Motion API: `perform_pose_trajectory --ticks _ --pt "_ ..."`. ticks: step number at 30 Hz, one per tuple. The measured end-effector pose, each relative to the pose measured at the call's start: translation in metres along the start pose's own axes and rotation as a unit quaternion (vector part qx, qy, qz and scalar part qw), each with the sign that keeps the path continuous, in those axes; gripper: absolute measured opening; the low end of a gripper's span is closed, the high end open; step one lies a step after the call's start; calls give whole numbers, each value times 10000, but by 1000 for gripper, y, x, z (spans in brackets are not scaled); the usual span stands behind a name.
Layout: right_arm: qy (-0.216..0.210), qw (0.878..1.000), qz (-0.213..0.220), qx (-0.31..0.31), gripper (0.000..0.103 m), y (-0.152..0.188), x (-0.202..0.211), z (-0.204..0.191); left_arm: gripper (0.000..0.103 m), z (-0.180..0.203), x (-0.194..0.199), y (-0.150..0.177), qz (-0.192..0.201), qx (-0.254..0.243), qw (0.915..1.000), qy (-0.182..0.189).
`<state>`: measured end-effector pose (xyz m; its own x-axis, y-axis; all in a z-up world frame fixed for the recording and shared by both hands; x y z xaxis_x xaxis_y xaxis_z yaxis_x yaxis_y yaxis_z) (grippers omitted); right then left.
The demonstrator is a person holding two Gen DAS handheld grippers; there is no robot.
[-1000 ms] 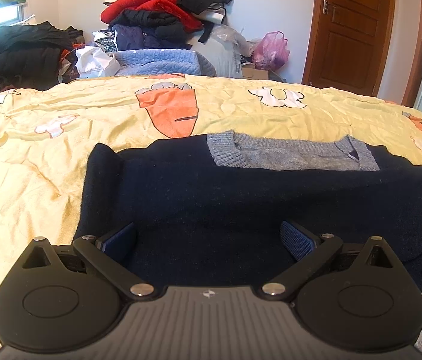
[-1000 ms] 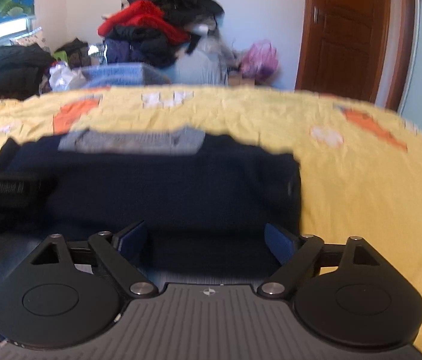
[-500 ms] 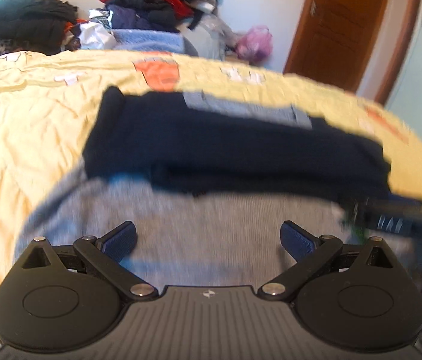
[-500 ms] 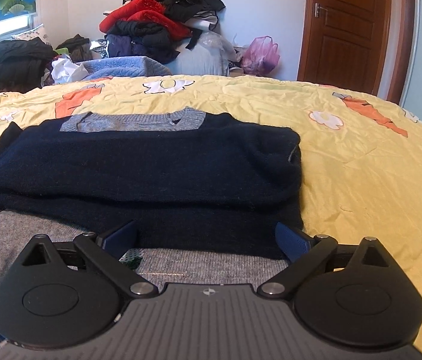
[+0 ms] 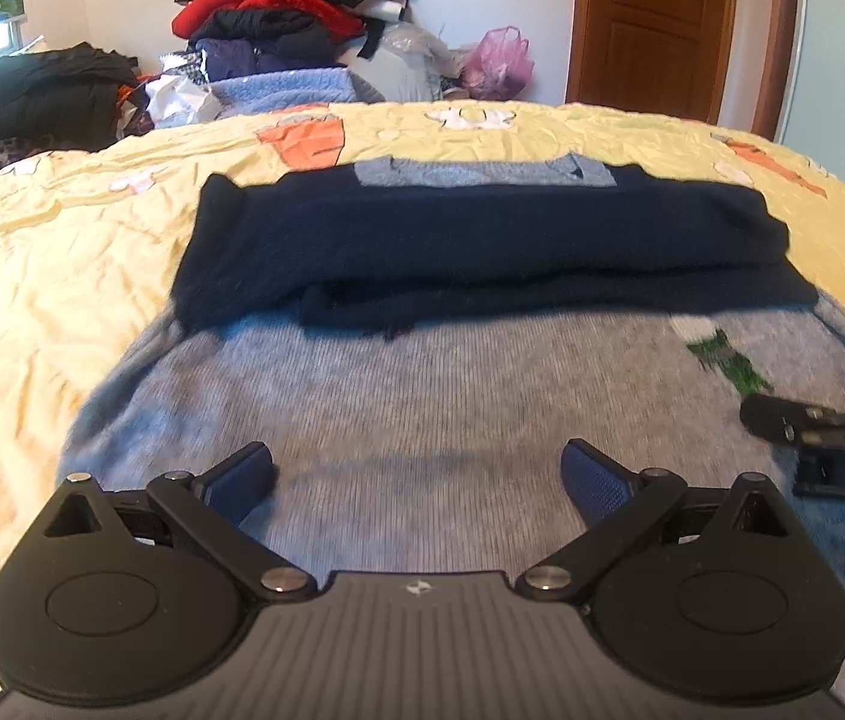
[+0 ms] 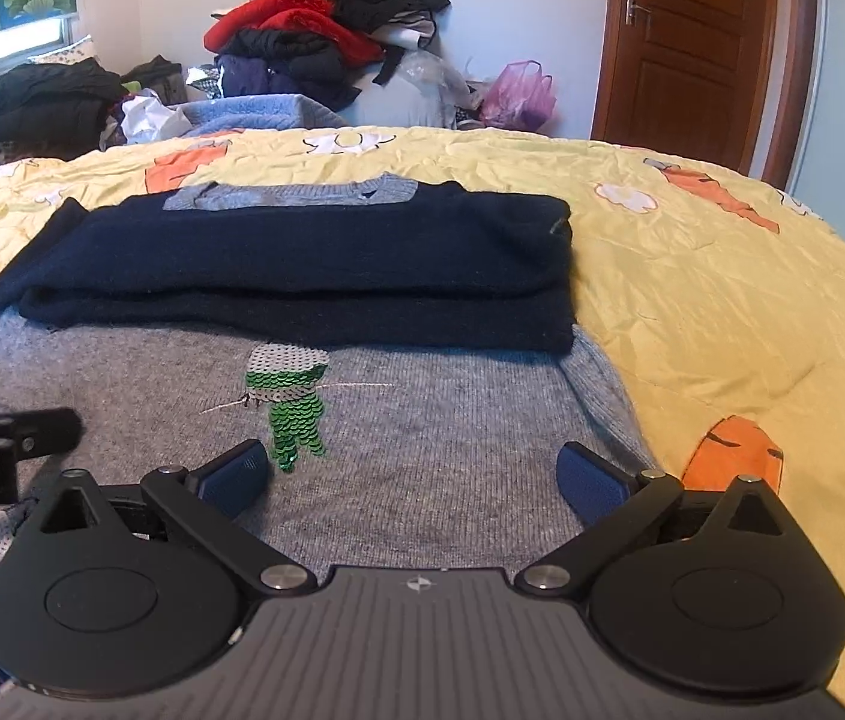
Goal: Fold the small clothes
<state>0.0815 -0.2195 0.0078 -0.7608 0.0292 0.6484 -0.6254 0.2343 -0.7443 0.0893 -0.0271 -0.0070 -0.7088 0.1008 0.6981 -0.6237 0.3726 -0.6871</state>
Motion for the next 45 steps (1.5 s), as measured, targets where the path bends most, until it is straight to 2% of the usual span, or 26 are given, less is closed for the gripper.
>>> perform_pose_trajectory --ticks 6,15,23,45 --pt "-51 9999 -97 -83 102 15 25 6 103 0 33 29 -126 131 9998 79" --pt "-88 9999 -40 79 103 52 65 11 103 13 71 70 34 84 9999 -44" --pt "-158 9999 16 68 103 57 69 14 103 13 75 76 178 63 9998 -7" --pt "14 10000 -30 -16 103 72 88 12 103 14 74 76 184 61 9998 -21"
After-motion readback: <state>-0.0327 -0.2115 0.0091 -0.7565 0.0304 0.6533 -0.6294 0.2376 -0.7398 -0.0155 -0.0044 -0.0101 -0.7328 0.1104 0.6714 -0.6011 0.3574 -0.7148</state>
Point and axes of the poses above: each gripper's, at about its wrist camera, not at the fingertips, and x roughly against the way its jaws point, z to its right, y to its underside, the point moved 2 cm from there along -x, roughly the way its jaws point, and after that the axes turned 15 degrees about -x, right-handed, at the moved point
